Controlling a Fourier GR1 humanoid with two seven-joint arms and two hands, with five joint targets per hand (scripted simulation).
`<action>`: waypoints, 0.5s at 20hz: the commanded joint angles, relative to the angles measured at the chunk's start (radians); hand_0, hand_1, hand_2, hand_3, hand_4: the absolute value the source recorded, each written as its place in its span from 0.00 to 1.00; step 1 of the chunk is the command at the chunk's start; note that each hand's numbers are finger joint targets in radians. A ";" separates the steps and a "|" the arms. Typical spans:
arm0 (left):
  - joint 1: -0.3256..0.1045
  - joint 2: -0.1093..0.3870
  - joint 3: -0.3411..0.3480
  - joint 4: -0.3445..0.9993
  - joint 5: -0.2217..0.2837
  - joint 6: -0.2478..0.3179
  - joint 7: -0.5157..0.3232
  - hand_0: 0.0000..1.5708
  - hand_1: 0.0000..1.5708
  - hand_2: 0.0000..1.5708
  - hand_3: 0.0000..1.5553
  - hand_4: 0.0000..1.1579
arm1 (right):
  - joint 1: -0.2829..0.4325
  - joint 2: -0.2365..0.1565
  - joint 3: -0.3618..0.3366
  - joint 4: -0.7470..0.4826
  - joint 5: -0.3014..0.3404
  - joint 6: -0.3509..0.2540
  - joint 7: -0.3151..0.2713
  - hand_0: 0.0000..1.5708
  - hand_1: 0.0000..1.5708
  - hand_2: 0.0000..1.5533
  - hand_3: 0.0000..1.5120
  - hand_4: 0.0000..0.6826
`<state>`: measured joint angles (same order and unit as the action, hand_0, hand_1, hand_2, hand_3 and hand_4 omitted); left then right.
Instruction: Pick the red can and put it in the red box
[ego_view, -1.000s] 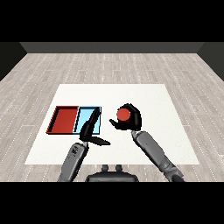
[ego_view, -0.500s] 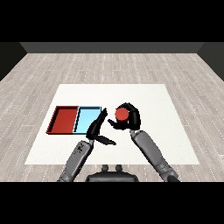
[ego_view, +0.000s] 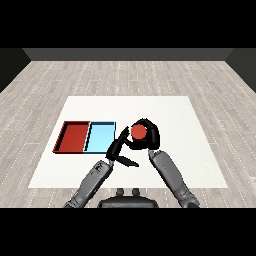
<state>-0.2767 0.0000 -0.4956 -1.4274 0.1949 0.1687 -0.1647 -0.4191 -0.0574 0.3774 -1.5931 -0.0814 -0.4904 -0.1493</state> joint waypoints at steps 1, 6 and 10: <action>-0.061 0.000 0.012 0.025 0.055 0.000 0.018 0.00 0.00 0.00 0.00 0.00 | -0.040 0.037 -0.038 -0.022 0.036 0.017 0.066 1.00 1.00 0.95 0.93 0.93; -0.051 0.000 -0.049 0.049 0.087 0.028 -0.019 0.00 0.00 0.00 0.00 0.00 | 0.045 0.045 -0.019 -0.024 0.026 0.078 -0.019 1.00 1.00 0.95 0.94 0.94; -0.107 0.000 -0.063 0.130 0.108 0.043 -0.056 0.00 0.00 0.00 0.00 0.00 | -0.029 0.057 0.050 -0.022 0.060 -0.029 0.031 1.00 1.00 0.95 0.93 0.91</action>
<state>-0.3264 0.0000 -0.5231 -1.3740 0.2554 0.1805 -0.1758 -0.4076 -0.0083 0.4334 -1.6202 -0.0283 -0.5102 -0.1423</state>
